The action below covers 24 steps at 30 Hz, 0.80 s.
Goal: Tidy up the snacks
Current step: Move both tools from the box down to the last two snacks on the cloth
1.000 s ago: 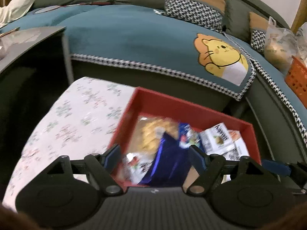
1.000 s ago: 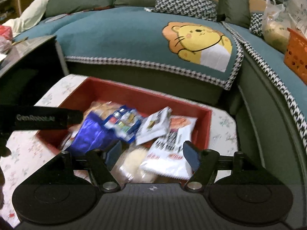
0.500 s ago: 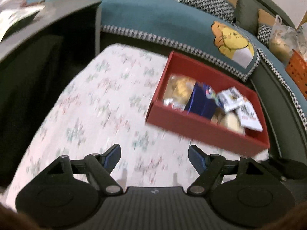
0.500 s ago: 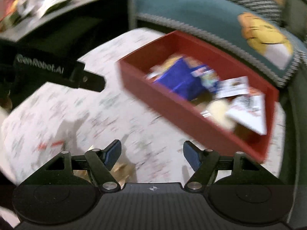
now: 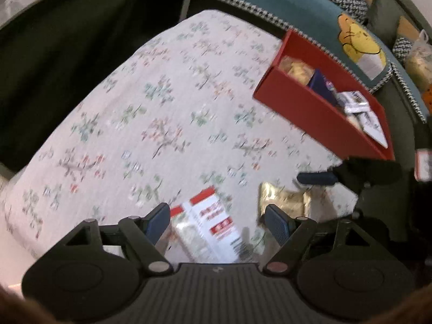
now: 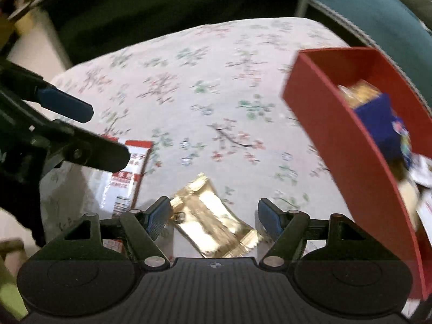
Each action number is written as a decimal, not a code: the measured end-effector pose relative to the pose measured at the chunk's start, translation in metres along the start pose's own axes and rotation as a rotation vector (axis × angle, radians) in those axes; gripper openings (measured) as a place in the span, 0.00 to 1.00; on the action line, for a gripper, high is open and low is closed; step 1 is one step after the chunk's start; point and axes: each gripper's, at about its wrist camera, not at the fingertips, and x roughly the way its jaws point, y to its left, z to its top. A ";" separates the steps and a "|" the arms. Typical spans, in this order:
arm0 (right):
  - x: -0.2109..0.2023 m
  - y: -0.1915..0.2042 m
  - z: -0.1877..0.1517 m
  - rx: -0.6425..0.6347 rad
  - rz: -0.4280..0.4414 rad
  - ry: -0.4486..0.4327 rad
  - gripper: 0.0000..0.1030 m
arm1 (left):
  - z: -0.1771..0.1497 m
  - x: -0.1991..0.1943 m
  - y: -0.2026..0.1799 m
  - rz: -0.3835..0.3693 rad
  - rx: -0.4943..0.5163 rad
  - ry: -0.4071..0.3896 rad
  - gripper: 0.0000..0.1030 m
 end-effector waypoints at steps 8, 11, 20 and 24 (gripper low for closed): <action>0.004 -0.001 -0.004 -0.016 0.023 0.013 0.72 | -0.017 0.012 0.010 0.001 -0.035 0.077 1.00; 0.001 0.003 -0.012 0.006 0.005 0.022 0.68 | -0.020 0.013 0.006 -0.012 -0.023 0.080 1.00; -0.019 0.005 -0.049 0.168 -0.041 0.049 0.65 | -0.028 0.037 -0.015 -0.016 -0.011 0.128 1.00; -0.025 0.014 -0.065 0.182 -0.040 0.062 0.66 | -0.022 0.045 -0.030 0.027 0.037 0.087 1.00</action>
